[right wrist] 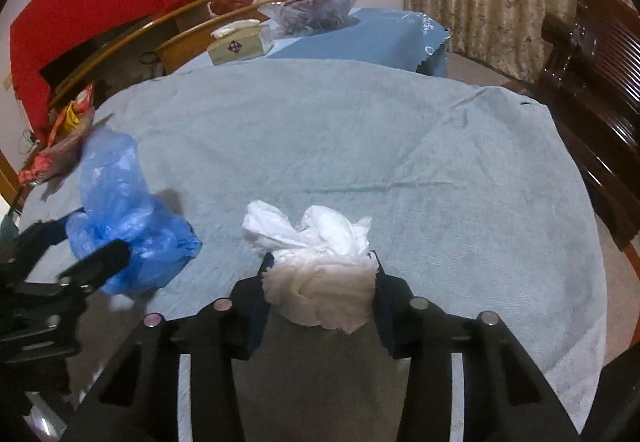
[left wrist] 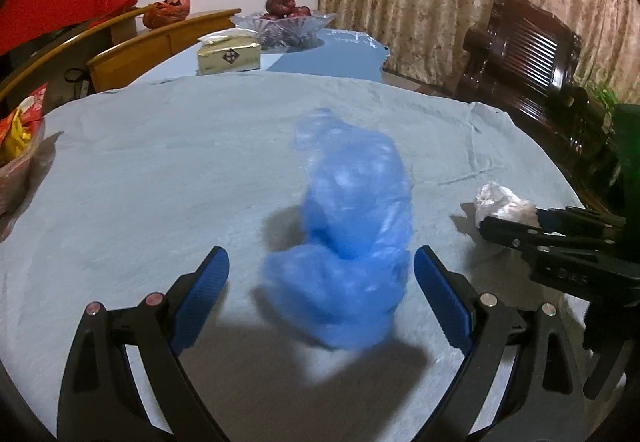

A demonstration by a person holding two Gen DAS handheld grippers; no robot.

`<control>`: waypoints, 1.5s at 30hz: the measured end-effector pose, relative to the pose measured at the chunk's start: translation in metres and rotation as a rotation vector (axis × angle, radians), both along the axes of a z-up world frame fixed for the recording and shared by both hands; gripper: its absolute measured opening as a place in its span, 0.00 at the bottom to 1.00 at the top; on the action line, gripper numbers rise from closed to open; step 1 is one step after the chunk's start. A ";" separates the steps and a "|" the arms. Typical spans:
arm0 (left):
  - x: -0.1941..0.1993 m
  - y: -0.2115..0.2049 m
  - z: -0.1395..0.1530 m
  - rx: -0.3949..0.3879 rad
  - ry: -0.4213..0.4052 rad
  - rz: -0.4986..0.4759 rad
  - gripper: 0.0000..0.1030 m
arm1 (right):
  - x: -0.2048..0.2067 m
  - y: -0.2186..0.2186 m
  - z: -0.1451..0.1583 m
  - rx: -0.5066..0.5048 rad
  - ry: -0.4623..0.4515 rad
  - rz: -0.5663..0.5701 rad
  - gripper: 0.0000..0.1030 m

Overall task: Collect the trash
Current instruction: 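Grasp the white tissue ball with the right tool while the left grasps the blue bag, then carry the blue bag and tissue ball over the black bin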

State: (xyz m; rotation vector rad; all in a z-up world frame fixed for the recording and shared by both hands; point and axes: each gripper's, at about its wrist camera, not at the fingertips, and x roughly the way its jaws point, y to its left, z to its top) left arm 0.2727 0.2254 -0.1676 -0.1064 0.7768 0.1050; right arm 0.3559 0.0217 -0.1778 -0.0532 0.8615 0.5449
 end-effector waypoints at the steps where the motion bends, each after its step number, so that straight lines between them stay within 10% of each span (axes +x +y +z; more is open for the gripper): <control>1: 0.002 -0.002 -0.002 -0.004 0.005 -0.006 0.88 | -0.002 -0.003 0.002 0.003 -0.005 -0.007 0.43; 7: 0.015 -0.015 -0.013 -0.012 0.046 -0.026 0.85 | -0.016 -0.024 0.011 0.030 -0.010 -0.048 0.43; 11: 0.018 -0.017 -0.022 -0.048 0.087 -0.032 0.48 | -0.028 -0.036 0.018 0.044 -0.019 -0.067 0.43; 15: 0.013 -0.019 -0.020 -0.054 0.076 -0.023 0.37 | -0.039 -0.046 0.025 0.056 -0.028 -0.083 0.43; 45: -0.121 -0.139 0.106 -0.041 -0.092 -0.165 0.34 | -0.167 -0.131 0.114 0.103 -0.183 -0.178 0.44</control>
